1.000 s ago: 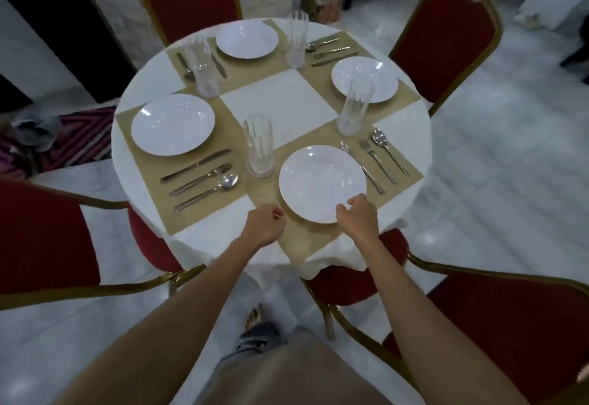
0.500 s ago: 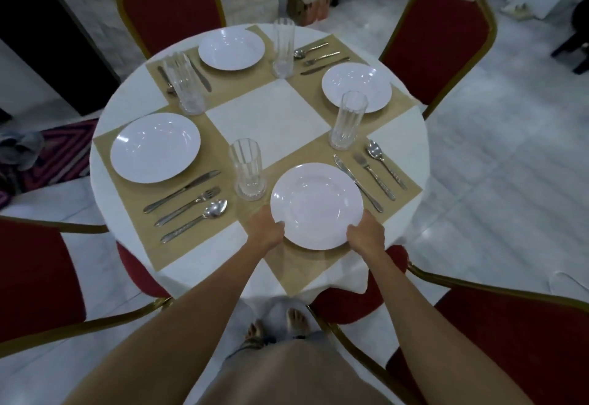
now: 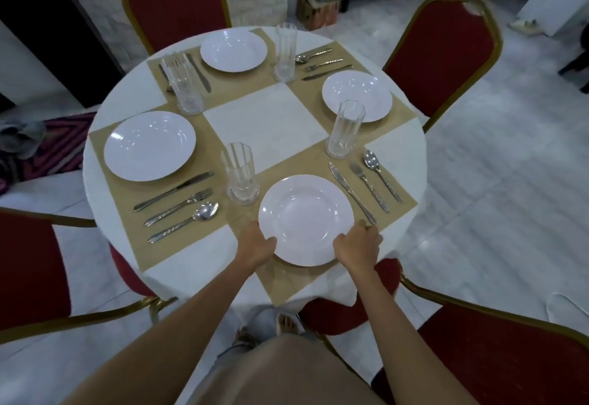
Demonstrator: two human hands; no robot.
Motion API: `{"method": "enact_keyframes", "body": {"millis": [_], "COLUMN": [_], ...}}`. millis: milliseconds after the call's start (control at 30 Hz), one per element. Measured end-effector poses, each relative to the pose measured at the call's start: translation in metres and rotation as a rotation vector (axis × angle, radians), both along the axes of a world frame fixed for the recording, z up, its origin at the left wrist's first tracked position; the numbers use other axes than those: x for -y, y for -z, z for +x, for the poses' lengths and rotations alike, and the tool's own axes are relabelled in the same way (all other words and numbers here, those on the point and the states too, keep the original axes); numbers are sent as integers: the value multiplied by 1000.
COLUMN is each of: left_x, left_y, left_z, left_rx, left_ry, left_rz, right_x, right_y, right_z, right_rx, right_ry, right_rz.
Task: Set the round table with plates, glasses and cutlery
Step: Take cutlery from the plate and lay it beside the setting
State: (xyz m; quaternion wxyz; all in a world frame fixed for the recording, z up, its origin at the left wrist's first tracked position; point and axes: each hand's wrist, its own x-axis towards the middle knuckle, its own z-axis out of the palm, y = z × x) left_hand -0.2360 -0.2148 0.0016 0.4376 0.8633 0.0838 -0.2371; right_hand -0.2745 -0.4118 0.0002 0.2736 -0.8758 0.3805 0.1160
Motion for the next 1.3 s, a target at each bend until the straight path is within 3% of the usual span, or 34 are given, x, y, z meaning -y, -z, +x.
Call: {"method": "enact_keyframes", "body": {"millis": [67, 200, 333, 533, 833, 1100, 1300], "left_x": [-8, -45, -96, -174, -257, -265, -274], "left_y": [-5, -17, -27, -26, -10, 24, 39], "left_z": [2, 14, 28, 48, 97, 122, 124], "left_rx": [-4, 82, 153, 208, 191, 214, 283], "left_ry": [-2, -34, -116, -173, 7, 285, 343], "left_rz": [75, 176, 245, 308, 286, 274, 312], "right_x": [-11, -64, -134, -208, -291, -334, -337], "right_y": [-11, -20, -21, -15, 15, 35, 36], "right_z": [8, 31, 51, 75, 97, 106, 109], "right_rx": [84, 193, 128, 55, 13, 14, 38], "right_ry": [-47, -305, -562, -750, -711, -589, -465], "right_rz": [-81, -8, 154, 293, 400, 274, 233]}}
